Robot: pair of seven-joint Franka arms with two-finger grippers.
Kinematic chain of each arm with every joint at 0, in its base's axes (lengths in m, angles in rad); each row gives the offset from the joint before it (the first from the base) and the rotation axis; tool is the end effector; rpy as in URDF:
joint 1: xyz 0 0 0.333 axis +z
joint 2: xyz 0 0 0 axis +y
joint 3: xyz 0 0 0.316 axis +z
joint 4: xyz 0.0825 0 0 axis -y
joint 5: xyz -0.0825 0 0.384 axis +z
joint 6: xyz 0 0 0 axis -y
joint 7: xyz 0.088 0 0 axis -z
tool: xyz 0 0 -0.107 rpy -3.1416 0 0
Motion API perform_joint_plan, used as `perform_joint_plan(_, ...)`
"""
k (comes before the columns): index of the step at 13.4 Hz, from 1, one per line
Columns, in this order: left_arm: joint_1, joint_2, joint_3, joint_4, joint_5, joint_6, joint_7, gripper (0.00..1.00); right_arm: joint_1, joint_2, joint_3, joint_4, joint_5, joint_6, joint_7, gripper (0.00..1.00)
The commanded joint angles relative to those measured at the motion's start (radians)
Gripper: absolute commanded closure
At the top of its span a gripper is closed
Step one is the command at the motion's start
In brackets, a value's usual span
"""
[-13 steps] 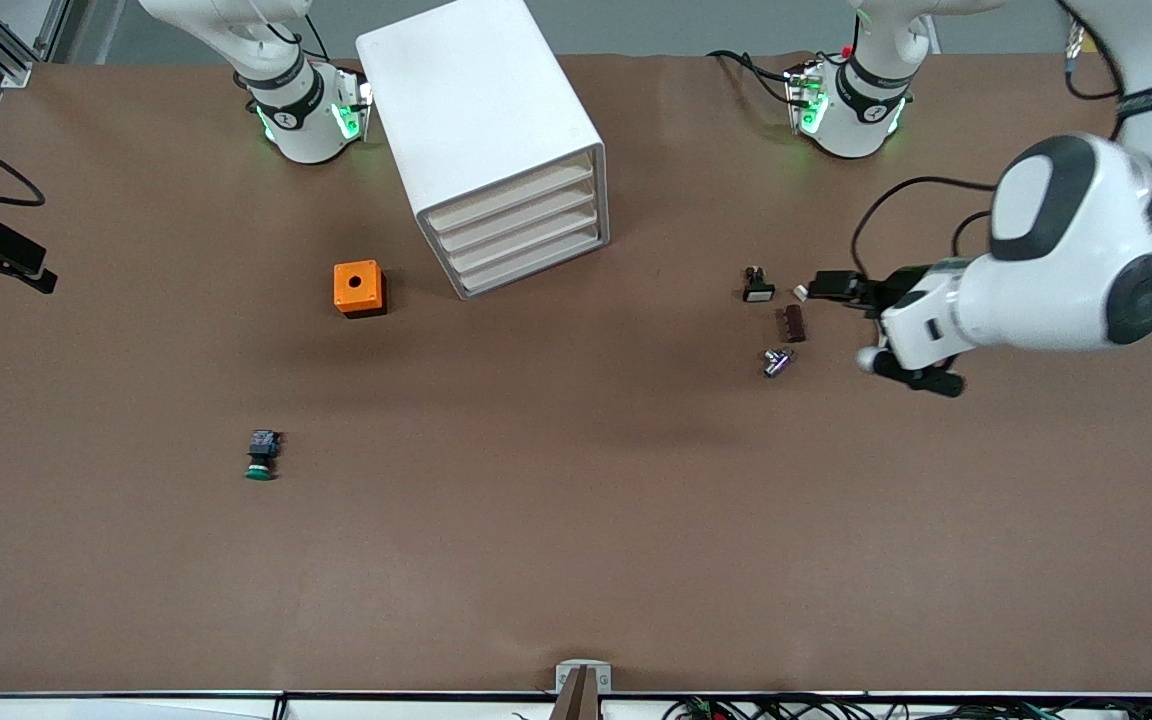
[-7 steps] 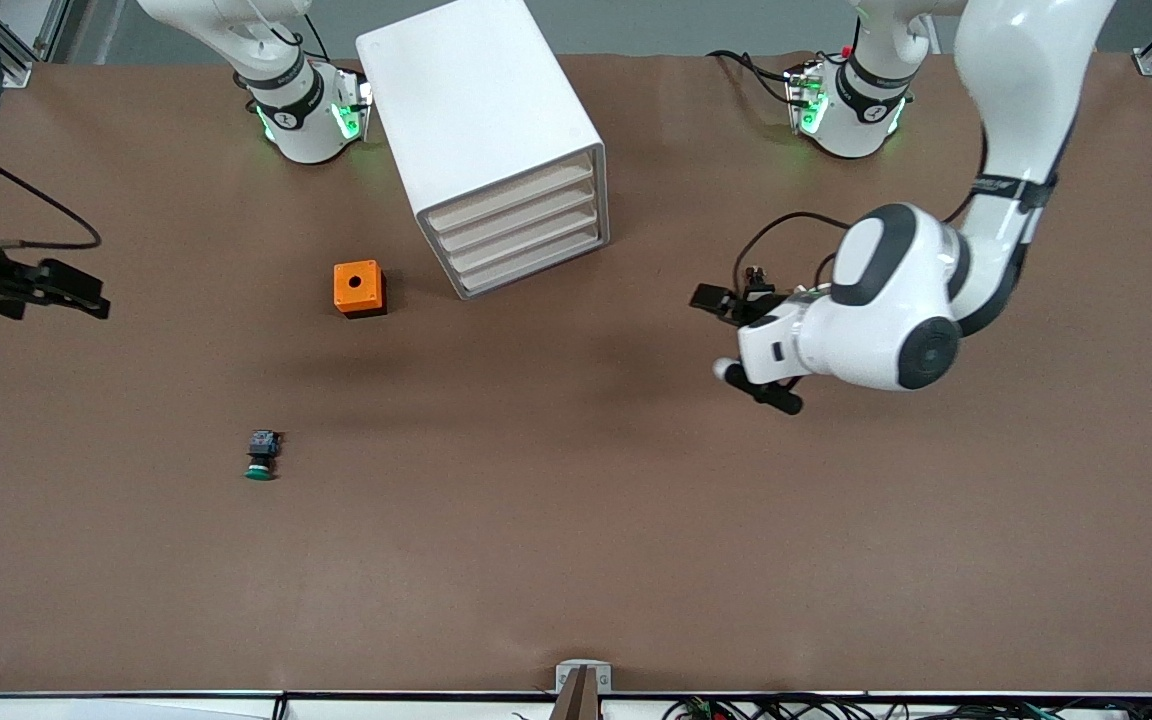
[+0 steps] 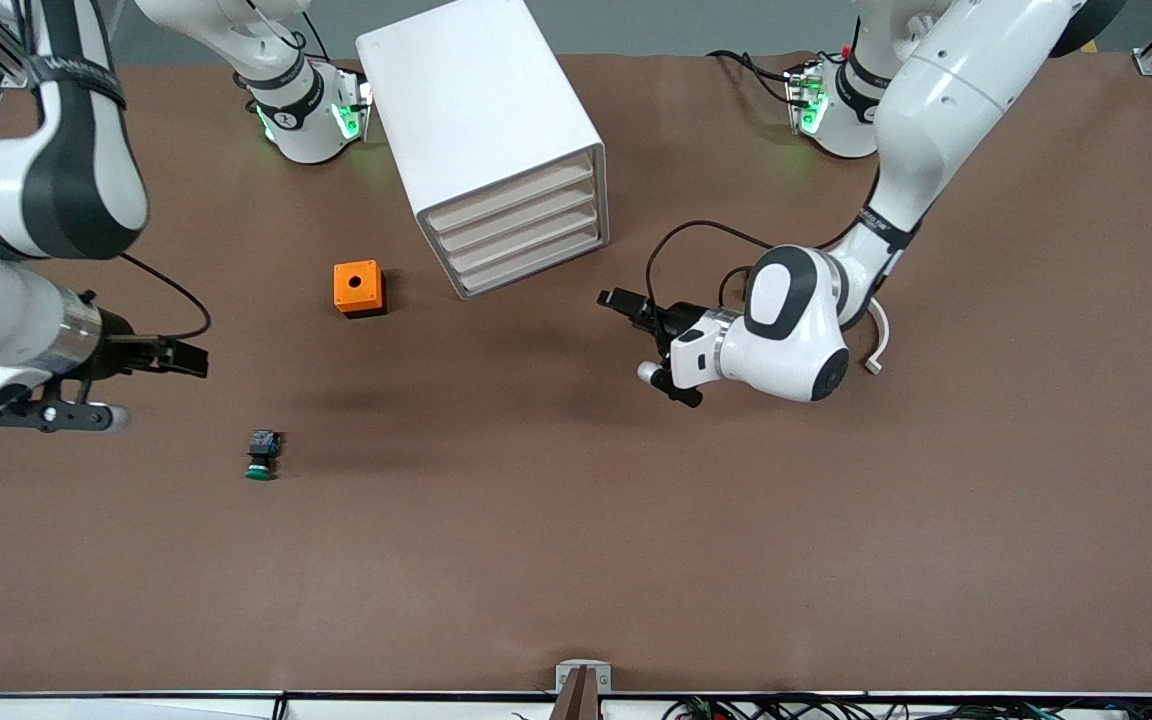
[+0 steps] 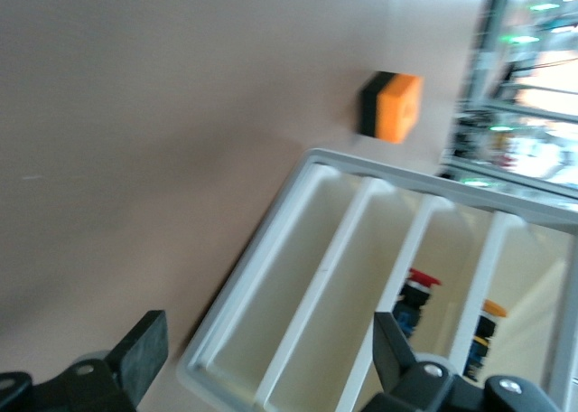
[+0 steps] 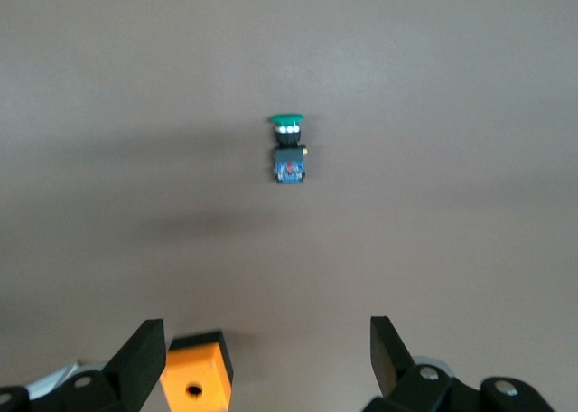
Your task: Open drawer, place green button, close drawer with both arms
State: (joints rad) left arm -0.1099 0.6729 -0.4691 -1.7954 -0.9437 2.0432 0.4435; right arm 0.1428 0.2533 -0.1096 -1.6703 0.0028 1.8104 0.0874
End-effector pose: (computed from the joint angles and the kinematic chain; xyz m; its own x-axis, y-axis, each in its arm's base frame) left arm 0.5164 -0.3663 0.2129 0.8701 -0.4396 -0.2230 -0.0353 -0.5067 0.8614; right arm 0.6226 0.0262 0.4476 0.9926 -0.0546 -0.1089 -0.0511 -0.9981 0.0344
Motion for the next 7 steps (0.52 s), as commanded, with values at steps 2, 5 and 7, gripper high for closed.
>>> perform_joint_plan(2,-0.036,0.019,-0.014,-0.048,-0.177,0.025,0.127,0.0,0.0,-0.011,-0.002,-0.17,-0.003,0.208,0.018,0.0)
perform_joint_plan(5,-0.085,0.023,-0.014,-0.082,-0.327,0.026,0.265,0.0,0.0,0.006,-0.002,-0.27,-0.003,0.375,0.049,0.0)
perform_joint_plan(7,-0.111,0.028,-0.013,-0.097,-0.372,0.046,0.348,0.0,0.003,0.049,-0.002,-0.275,-0.003,0.42,0.075,0.0)
